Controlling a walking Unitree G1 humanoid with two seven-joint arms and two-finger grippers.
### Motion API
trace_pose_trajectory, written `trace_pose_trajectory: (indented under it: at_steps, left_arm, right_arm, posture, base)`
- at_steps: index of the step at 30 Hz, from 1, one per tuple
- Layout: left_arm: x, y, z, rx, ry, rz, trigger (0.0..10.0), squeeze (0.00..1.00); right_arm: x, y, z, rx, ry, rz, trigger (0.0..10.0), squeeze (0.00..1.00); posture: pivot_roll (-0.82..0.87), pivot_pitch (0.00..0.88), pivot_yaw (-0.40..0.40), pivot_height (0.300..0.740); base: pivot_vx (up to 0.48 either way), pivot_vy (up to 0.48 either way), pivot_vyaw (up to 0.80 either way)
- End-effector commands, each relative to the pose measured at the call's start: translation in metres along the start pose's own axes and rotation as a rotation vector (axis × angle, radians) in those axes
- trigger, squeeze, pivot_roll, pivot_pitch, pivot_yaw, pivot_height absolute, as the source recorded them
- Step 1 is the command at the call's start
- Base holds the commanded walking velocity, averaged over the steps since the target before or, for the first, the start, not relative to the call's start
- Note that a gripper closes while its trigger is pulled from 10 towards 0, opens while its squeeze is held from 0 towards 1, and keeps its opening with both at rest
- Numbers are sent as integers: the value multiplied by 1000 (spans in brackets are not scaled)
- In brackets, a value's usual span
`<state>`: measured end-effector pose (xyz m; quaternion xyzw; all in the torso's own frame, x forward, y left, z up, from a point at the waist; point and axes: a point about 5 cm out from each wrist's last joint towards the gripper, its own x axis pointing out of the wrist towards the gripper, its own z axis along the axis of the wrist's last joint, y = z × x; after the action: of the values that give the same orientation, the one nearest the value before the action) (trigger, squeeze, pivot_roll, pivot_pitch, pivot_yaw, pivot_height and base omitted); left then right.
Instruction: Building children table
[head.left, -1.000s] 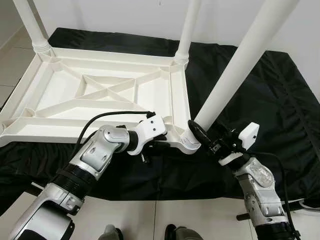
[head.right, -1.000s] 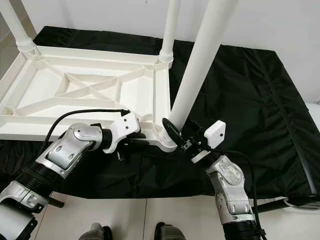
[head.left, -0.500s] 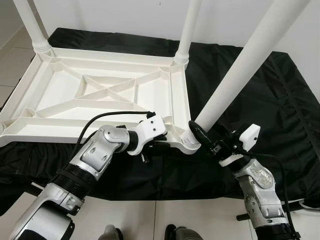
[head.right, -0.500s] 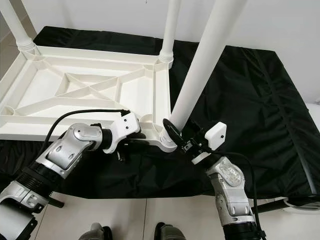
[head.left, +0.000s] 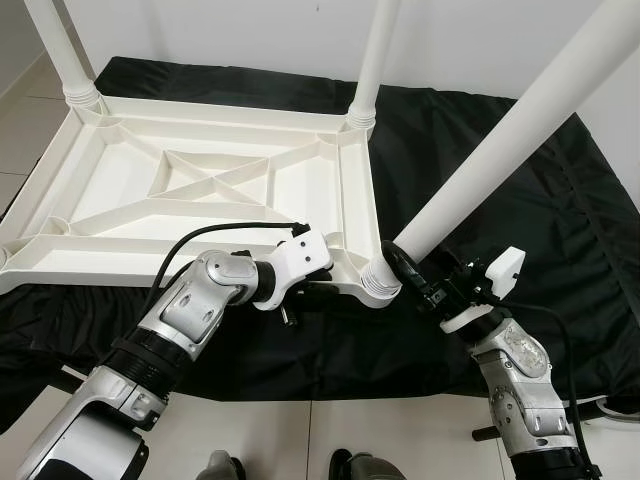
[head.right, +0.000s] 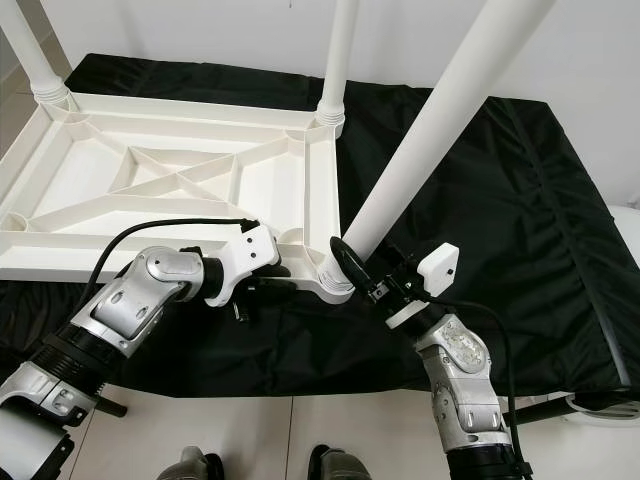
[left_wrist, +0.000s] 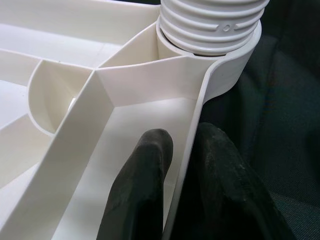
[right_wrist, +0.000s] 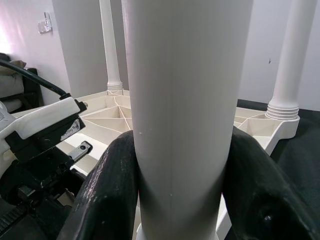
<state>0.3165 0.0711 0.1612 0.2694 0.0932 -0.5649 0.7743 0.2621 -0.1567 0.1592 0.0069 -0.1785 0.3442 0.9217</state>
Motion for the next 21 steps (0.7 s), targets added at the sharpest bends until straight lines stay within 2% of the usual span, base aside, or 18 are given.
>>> trace_pose_trajectory:
  at_steps: [1, 9, 12, 21]
  left_arm:
    - [-3, 3, 11, 48, -28, -6, 10000, 0]
    - [-3, 3, 12, 48, -29, -7, 10000, 0]
    - [-3, 3, 12, 46, -29, -5, 10000, 0]
    - [-4, 4, 11, 43, -28, -1, 10000, 0]
  right_arm:
    - [-40, 12, -67, 190, 369, -48, 10000, 0]
    - [-30, 4, -66, 176, 393, -18, 10000, 0]
    - [-20, -5, -63, 164, 400, 1, 10000, 0]
    - [-7, -13, -60, 144, 396, 24, 10000, 0]
  posture:
    - [-63, 152, -14, 740]
    - [-62, 156, -12, 740]
    - [-59, 158, -15, 740]
    - [-57, 160, -17, 740]
  base:
    - [0, 0, 0]
    - [0, 0, 0]
    - [0, 0, 0]
    - [0, 0, 0]
